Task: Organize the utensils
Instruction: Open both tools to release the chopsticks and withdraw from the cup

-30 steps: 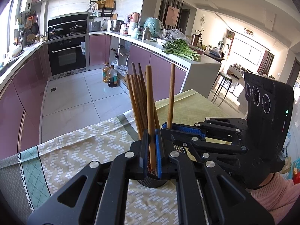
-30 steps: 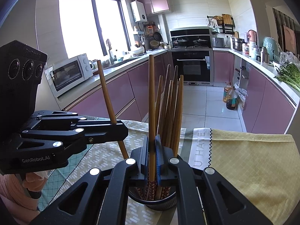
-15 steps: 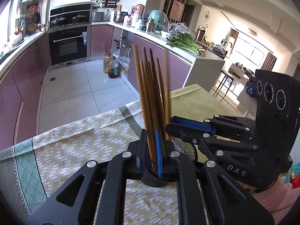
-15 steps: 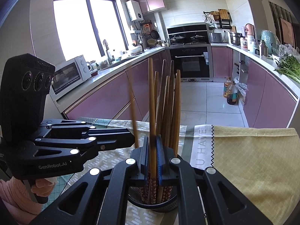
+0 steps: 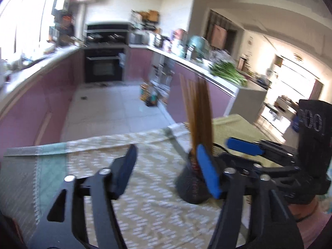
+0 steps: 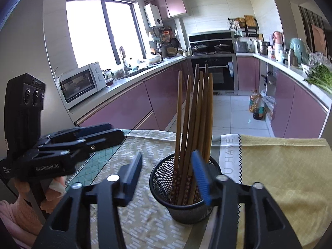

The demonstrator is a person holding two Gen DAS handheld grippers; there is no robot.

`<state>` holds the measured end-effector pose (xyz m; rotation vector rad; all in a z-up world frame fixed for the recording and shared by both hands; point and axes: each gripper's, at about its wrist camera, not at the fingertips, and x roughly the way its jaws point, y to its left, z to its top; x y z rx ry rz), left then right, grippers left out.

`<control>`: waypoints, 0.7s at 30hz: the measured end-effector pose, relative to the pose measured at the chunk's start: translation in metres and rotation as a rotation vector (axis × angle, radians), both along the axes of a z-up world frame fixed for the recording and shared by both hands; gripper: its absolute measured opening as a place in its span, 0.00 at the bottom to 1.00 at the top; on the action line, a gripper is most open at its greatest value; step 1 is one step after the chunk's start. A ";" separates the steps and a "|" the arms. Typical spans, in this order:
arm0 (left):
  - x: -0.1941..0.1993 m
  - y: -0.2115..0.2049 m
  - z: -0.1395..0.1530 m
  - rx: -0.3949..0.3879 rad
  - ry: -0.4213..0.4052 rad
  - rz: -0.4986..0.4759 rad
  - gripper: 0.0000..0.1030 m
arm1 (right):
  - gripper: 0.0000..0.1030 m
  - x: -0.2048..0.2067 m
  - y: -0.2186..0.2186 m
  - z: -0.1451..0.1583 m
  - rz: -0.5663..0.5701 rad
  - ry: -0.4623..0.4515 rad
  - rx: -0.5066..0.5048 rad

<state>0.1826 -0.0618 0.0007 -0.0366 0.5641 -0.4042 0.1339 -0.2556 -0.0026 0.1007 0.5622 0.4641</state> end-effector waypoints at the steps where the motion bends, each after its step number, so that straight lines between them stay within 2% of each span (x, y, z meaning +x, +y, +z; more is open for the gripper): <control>1: -0.007 0.006 0.001 0.005 -0.027 0.034 0.67 | 0.52 -0.004 0.002 -0.001 -0.003 -0.011 -0.015; 2: -0.013 0.011 0.002 0.006 -0.044 0.059 0.70 | 0.57 -0.007 0.004 -0.002 -0.007 -0.018 -0.025; 3: -0.018 0.015 0.003 0.008 -0.060 0.079 0.74 | 0.67 -0.011 0.006 -0.004 -0.016 -0.027 -0.032; 5: -0.033 0.023 0.005 0.024 -0.112 0.133 0.92 | 0.76 -0.017 0.008 -0.006 -0.036 -0.049 -0.044; 8: -0.051 0.032 0.008 0.036 -0.155 0.178 0.94 | 0.89 -0.025 0.011 -0.008 -0.074 -0.088 -0.069; 10: -0.061 0.037 0.007 0.029 -0.163 0.192 0.94 | 0.90 -0.031 0.012 -0.007 -0.104 -0.116 -0.077; 11: -0.065 0.040 0.006 0.030 -0.168 0.200 0.94 | 0.94 -0.034 0.012 -0.006 -0.114 -0.126 -0.076; 21: -0.104 0.055 0.008 0.040 -0.237 0.281 0.94 | 0.94 -0.069 0.020 0.001 -0.192 -0.269 -0.110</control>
